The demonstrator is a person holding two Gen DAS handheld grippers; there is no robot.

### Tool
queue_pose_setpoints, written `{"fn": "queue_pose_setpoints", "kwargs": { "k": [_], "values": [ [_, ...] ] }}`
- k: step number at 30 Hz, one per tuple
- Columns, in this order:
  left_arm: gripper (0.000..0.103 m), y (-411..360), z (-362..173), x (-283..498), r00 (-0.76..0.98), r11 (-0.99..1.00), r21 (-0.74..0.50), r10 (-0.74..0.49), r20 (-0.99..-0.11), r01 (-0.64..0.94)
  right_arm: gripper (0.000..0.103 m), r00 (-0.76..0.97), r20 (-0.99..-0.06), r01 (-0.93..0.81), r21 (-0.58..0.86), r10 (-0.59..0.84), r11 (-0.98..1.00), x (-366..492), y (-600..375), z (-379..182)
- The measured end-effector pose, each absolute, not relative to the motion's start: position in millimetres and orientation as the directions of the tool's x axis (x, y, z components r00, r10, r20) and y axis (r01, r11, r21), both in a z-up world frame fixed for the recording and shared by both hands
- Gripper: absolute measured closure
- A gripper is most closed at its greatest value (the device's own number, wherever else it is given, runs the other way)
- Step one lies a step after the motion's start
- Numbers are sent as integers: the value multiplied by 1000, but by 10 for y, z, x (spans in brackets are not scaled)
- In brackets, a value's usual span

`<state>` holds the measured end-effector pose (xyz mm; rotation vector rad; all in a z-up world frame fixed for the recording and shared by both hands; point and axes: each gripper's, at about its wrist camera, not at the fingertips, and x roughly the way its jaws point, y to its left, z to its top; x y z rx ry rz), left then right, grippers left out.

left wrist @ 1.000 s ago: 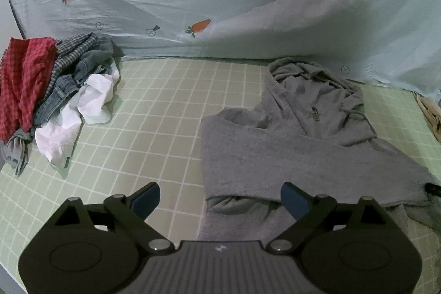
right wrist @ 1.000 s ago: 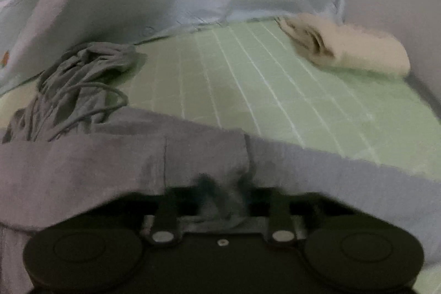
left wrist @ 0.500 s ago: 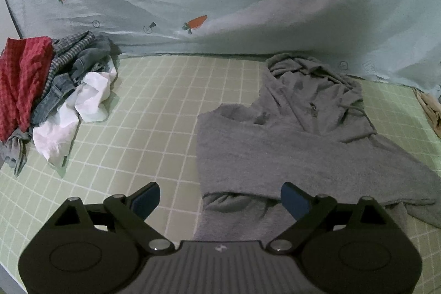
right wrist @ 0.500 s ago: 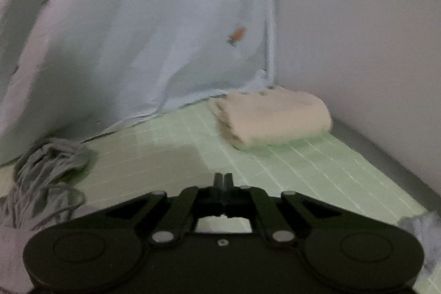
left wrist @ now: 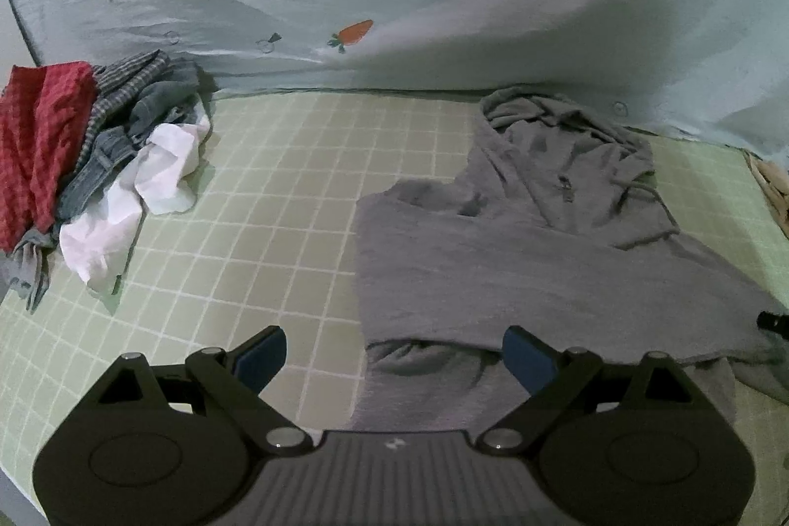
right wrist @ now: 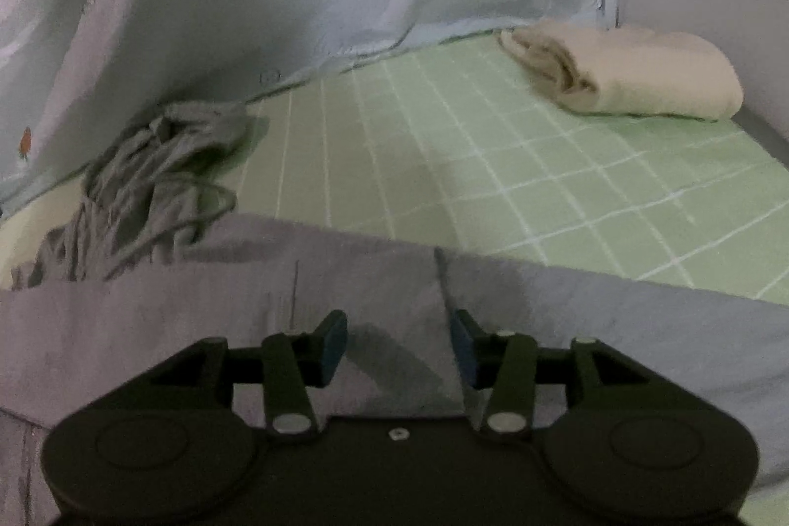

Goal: Fold clothes

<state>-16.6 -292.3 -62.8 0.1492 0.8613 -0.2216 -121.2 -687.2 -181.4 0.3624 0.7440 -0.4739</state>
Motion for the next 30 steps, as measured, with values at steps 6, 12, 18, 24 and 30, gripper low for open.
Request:
{"fn": "queue_pose_setpoints", "kwargs": {
  "k": [6, 12, 18, 24, 30],
  "values": [
    [9, -2964, -645, -151, 622, 964, 42, -135, -772, 262, 96, 643, -732, 443, 115, -225, 889, -1149, -6804, -1820],
    [9, -3001, -646, -165, 620, 960, 50, -138, -772, 277, 97, 652, -715, 446, 89, -255, 891, -1129, -6764, -1737],
    [9, -2969, -660, -130, 613, 965, 46, -126, -780, 256, 97, 735, -593, 466, 92, -328, 880, -1232, -6783, -1295],
    [9, -2974, -709, -106, 604, 964, 51, -121, -788, 261, 97, 759, -475, 558, 119, -446, 821, -1437, -6983, -876],
    [9, -2987, -819, -50, 587, 959, 82, -96, -804, 270, 97, 668, -518, 660, 81, -534, 747, -1619, -7301, -984]
  ]
}}
